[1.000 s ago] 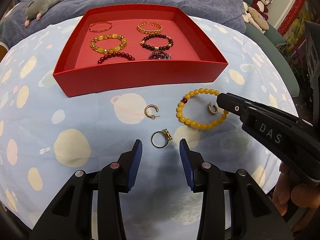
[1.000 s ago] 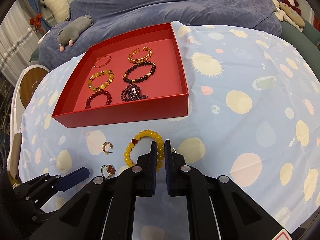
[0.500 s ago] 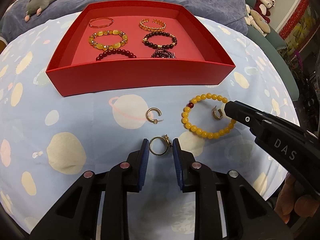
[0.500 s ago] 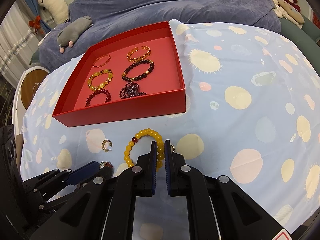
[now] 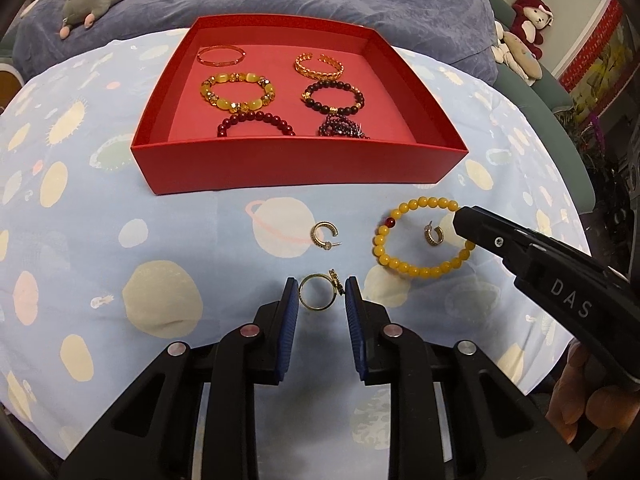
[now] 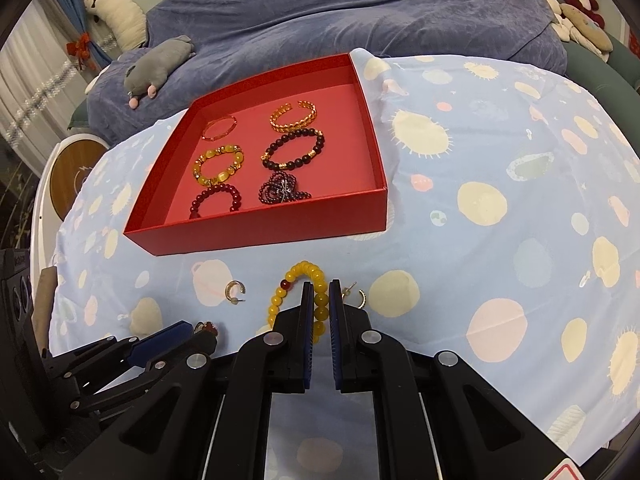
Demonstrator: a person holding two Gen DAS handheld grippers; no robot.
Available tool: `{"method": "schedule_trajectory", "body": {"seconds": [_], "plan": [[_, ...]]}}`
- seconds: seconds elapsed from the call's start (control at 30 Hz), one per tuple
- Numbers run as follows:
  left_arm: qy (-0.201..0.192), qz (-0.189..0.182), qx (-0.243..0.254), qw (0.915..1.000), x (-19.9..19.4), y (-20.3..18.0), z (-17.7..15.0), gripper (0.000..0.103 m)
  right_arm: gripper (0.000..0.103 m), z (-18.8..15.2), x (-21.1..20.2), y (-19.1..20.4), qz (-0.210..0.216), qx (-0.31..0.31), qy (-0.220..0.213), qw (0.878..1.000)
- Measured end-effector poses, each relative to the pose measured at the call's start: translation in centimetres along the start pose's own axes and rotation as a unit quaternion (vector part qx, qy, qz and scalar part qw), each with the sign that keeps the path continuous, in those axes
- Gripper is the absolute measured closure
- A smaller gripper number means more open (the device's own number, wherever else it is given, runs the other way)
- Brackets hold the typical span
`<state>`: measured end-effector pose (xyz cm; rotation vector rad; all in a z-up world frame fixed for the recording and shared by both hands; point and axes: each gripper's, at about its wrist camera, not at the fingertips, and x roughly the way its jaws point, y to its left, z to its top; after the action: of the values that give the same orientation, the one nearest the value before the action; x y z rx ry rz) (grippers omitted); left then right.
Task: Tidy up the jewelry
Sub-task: 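Grasp the gold ring with left tool while right tool carries the yellow bracelet to the box, then open both tools to drop the gold ring and yellow bracelet into the box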
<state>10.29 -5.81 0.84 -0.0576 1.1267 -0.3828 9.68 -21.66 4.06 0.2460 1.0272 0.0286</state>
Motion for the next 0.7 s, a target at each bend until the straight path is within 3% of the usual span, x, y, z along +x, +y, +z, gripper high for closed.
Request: {"method": "schedule_trajectory", "body": {"seconds": [0.37, 0.5, 0.6, 0.7], "plan": [[-0.026, -0.004, 0.004, 0.9996, -4.0, 0.4, 3.5, 0.08, 0.095, 4.8, -4.2, 2.4, 0.029, -0.036, -0.052, 0.998], [-0.046, -0.003, 0.013, 0.9988, -4.6, 0.8, 7.1, 0.08, 0.095, 8.0, -4.3, 3.3, 0.04, -0.044, -0.064, 0.996], [-0.057, -0.007, 0.013, 0.9983, -4.4, 1.4, 10.3, 0.091, 0.095, 10.6, -3.3, 3.8, 0.047, -0.046, -0.068, 0.996], [-0.066, -0.008, 0.012, 0.9977, -3.5, 2.0, 13.3, 0.091, 0.095, 13.0, -1.5, 4.1, 0.056, -0.042, -0.063, 0.996]]}}
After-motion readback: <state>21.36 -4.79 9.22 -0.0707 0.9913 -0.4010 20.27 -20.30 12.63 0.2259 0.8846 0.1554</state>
